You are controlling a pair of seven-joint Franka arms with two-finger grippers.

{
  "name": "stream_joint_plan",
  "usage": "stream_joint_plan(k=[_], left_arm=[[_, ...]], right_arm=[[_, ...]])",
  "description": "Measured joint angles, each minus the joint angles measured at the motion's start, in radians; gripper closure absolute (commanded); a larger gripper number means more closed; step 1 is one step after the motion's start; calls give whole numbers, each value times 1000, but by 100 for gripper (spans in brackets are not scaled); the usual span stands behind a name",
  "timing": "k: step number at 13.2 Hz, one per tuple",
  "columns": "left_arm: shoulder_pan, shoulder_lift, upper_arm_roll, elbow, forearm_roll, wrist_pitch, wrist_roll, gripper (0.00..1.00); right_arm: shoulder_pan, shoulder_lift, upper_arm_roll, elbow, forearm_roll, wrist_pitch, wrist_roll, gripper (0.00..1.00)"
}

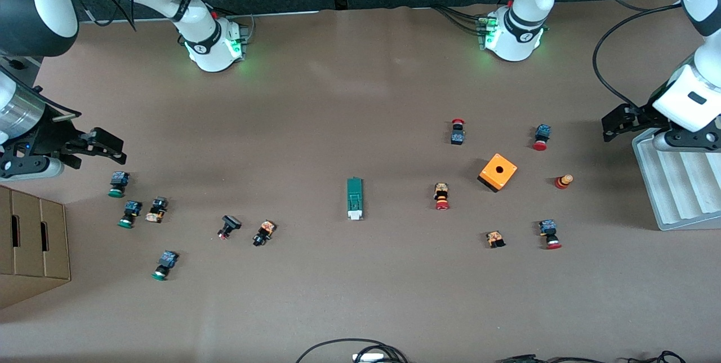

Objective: Close load switch with both arms

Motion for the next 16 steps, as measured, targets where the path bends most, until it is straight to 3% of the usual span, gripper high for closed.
stream_joint_plan(k=[16], left_arm=[[-6, 5, -5, 9, 0, -16, -9, 0]], right_arm=[[1, 0, 1, 0, 0, 1, 0, 0]])
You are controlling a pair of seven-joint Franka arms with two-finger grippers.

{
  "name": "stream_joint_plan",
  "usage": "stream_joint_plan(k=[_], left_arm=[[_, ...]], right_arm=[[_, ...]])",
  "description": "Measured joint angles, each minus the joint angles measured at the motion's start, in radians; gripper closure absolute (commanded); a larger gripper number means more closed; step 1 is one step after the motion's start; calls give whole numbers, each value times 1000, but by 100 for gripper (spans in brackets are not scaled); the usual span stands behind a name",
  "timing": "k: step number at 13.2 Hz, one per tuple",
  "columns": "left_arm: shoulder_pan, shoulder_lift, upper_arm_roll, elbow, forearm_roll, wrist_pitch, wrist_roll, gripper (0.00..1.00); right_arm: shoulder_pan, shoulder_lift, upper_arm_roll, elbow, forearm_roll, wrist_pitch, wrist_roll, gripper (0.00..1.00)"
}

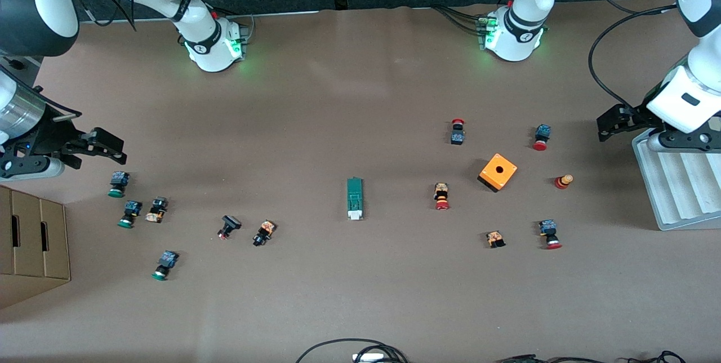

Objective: Close load switch with both arms

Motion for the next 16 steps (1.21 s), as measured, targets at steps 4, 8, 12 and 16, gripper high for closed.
stream_joint_plan(k=[4, 8, 12, 16], left_arm=[[1, 0, 1, 0, 1, -11, 0, 0], [1, 0, 1, 0, 1, -12, 0, 0], [1, 0, 1, 0, 2, -13, 0, 0], [1, 0, 1, 0, 2, -13, 0, 0]], right_arm=[[0, 0, 0, 0, 0, 1, 0, 0], [0, 0, 0, 0, 0, 3, 0, 0], [0, 0, 0, 0, 0, 3, 0, 0], [0, 0, 0, 0, 0, 4, 0, 0]])
